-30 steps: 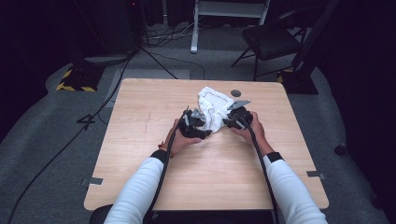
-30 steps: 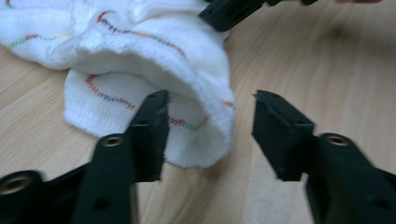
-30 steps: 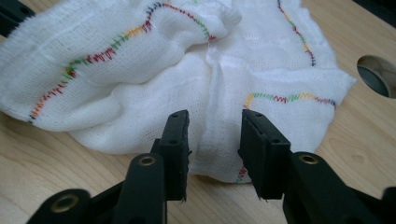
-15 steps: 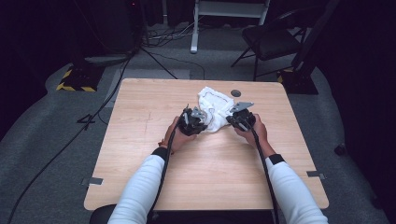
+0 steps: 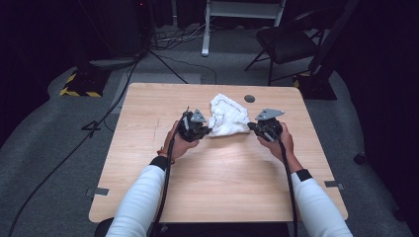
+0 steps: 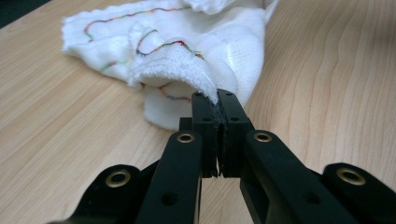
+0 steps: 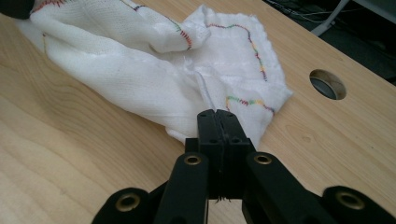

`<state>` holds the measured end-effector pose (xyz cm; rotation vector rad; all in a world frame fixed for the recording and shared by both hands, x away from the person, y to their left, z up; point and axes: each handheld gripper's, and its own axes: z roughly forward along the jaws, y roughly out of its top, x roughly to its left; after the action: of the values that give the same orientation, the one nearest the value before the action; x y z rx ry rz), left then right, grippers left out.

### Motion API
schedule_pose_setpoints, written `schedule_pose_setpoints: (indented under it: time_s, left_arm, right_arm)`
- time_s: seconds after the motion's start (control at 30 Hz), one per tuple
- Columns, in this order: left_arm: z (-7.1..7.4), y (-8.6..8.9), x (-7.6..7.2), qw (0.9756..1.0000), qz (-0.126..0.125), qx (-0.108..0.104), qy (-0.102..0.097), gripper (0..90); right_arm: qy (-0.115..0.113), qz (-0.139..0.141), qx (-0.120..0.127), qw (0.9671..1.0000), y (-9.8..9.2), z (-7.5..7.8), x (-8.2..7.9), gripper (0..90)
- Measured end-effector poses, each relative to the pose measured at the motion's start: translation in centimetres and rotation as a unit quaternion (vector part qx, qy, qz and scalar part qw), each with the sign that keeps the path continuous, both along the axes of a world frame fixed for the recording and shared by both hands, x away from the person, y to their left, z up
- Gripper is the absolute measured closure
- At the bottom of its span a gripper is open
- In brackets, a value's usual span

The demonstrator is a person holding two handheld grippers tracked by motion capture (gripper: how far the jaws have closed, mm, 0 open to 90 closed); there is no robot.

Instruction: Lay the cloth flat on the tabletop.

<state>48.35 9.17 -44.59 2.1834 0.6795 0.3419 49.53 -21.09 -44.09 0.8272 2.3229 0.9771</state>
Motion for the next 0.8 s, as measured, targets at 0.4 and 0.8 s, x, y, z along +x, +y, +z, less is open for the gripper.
schedule_pose_setpoints:
  time_s: [0.4,0.8]
  left_arm:
    - [0.9,3.4,-2.6,1.0,0.004,-0.005,-0.003,87.8]
    - [-0.4,5.0,-6.2,0.9992,-0.02,-0.002,0.034,87.6]
  right_arm:
    - [-0.008,-0.017,0.034,0.9992,-4.4,2.0,-3.4,89.7]
    - [0.032,-0.034,0.058,0.9973,-7.2,1.0,-5.8,89.7]
